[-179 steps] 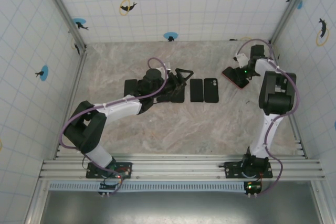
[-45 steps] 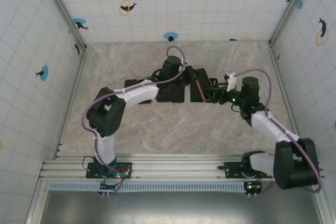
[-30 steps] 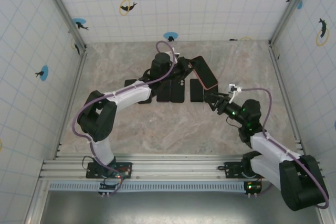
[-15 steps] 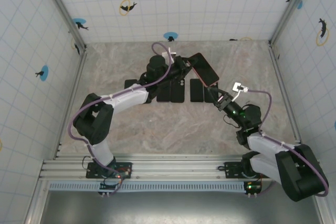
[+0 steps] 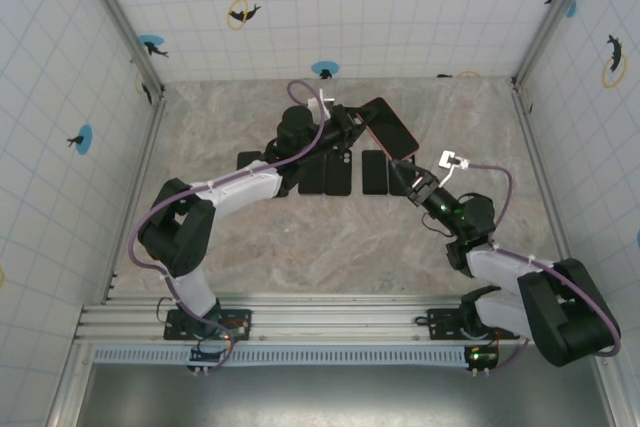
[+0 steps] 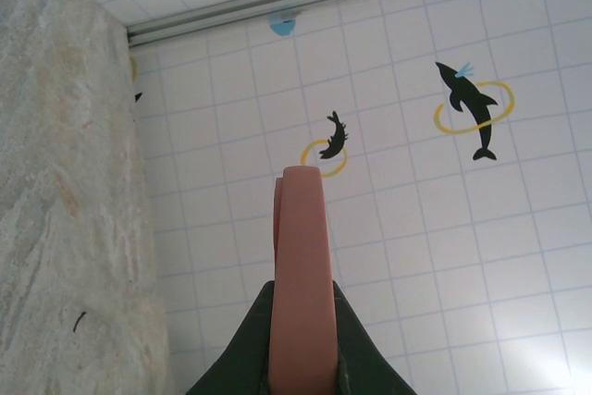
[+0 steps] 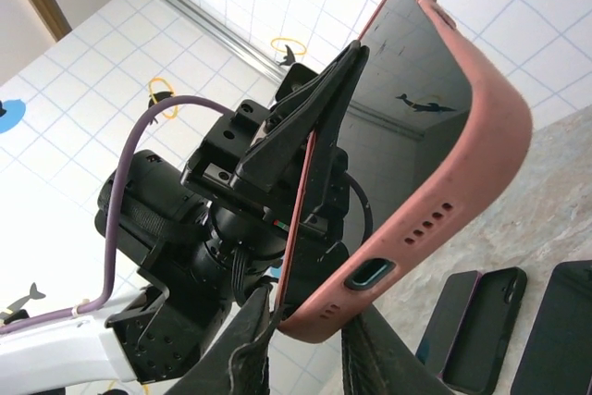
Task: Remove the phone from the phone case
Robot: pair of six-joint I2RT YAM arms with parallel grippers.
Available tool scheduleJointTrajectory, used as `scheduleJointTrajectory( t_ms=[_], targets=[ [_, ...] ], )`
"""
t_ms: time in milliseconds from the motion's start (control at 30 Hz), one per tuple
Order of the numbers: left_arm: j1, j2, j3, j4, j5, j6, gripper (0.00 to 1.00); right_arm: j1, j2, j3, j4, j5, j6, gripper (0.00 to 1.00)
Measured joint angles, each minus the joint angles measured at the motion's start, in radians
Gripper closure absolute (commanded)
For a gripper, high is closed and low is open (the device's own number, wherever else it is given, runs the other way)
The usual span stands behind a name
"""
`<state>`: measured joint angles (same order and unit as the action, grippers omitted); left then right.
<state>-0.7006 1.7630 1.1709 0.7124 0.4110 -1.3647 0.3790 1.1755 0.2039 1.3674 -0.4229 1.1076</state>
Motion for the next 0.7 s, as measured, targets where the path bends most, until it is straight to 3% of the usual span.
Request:
scheduleJointTrajectory(
  t_ms=[367,700],
  targets=[
    [-0.001,0.0,0.0,0.024,0.0,-0.015,0.92,0.003,0.011,0.005,0.021,-0.01,0.01,0.91],
    [0.0,0.0,-0.012,0.037,-0.001,-0.029,1.0,-0.011,0.005,0.005,-0.013,-0.03,-0.053,0.95]
  ],
)
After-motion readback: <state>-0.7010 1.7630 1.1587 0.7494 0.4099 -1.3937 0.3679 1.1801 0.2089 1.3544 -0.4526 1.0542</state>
